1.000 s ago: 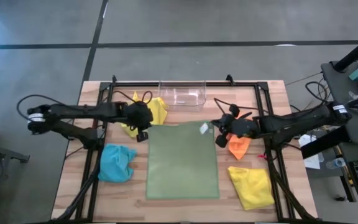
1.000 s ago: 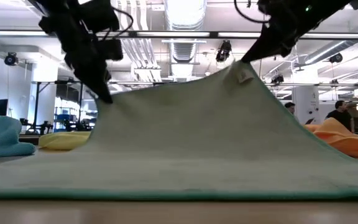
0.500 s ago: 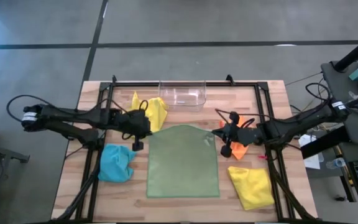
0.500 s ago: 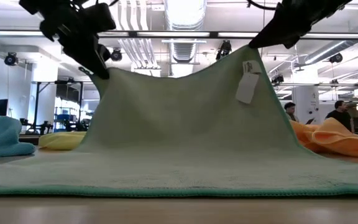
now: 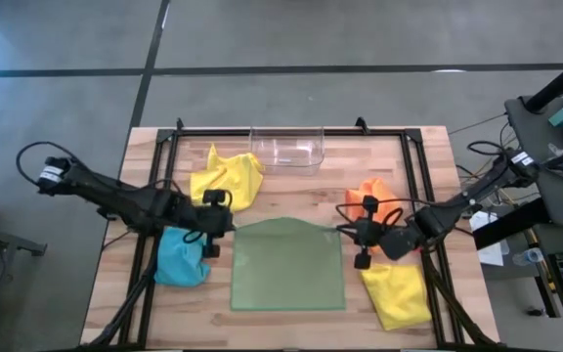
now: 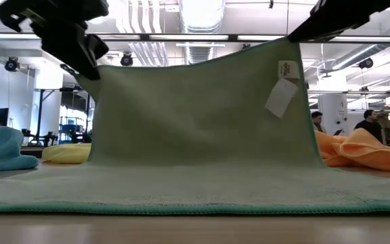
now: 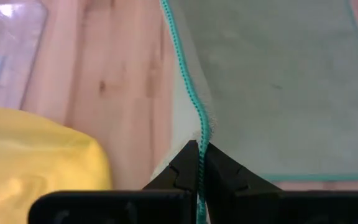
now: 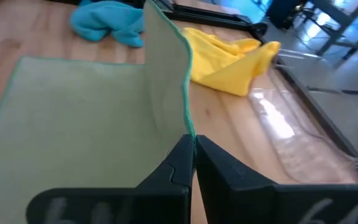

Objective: Fold microfiber towels
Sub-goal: Fold the light green microfiber cloth

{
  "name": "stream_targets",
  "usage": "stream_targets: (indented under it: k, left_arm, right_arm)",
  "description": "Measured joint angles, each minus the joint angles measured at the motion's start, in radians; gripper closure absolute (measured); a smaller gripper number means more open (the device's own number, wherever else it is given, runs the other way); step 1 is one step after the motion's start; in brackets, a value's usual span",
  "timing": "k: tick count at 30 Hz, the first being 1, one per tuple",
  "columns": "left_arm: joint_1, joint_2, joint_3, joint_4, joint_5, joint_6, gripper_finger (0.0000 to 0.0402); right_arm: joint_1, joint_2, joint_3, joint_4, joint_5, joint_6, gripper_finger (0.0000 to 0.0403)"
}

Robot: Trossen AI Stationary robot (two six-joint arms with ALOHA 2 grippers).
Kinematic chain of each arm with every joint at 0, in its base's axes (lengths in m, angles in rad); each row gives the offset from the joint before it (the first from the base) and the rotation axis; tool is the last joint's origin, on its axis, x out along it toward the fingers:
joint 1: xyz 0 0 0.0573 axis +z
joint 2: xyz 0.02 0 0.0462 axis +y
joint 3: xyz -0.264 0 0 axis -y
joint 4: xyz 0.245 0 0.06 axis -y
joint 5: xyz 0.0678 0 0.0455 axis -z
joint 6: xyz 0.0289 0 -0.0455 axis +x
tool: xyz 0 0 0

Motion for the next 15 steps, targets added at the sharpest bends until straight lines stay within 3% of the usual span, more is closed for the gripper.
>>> stream_targets:
  k: [7, 15]
  left_arm:
    - [-0.159, 0.055, 0.007, -0.002, -0.062, -0.149, 0.0401]
    - [-0.294, 0.213, 0.111, 0.002, -0.076, -0.246, 0.0401]
  right_arm:
    - [0.072, 0.050, 0.000, 0.000, -0.011, 0.057, 0.0394]
    - [0.162, 0.107, 0.000, 0.000, -0.036, 0.163, 0.0394]
